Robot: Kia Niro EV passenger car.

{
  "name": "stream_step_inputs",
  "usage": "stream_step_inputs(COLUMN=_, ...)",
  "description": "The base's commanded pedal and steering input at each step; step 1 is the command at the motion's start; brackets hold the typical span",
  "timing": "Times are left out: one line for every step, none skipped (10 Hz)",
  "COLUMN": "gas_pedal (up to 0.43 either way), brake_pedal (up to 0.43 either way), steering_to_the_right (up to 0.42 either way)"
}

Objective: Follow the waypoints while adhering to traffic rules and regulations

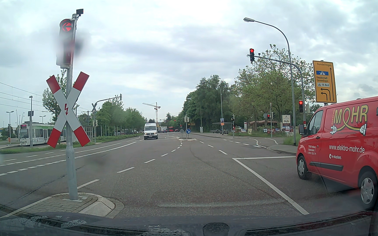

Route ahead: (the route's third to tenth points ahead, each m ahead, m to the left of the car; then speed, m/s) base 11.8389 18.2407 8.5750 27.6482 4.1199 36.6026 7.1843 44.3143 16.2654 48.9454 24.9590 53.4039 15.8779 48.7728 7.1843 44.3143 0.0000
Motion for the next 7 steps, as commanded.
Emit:
stream_step_inputs(gas_pedal=0.0, brake_pedal=0.201, steering_to_the_right=0.01)
stream_step_inputs(gas_pedal=0.0, brake_pedal=0.201, steering_to_the_right=0.01)
stream_step_inputs(gas_pedal=0.0, brake_pedal=0.201, steering_to_the_right=0.01)
stream_step_inputs(gas_pedal=0.0, brake_pedal=0.201, steering_to_the_right=0.01)
stream_step_inputs(gas_pedal=0.0, brake_pedal=0.201, steering_to_the_right=0.01)
stream_step_inputs(gas_pedal=0.0, brake_pedal=0.201, steering_to_the_right=0.01)
stream_step_inputs(gas_pedal=0.0, brake_pedal=0.201, steering_to_the_right=0.009)
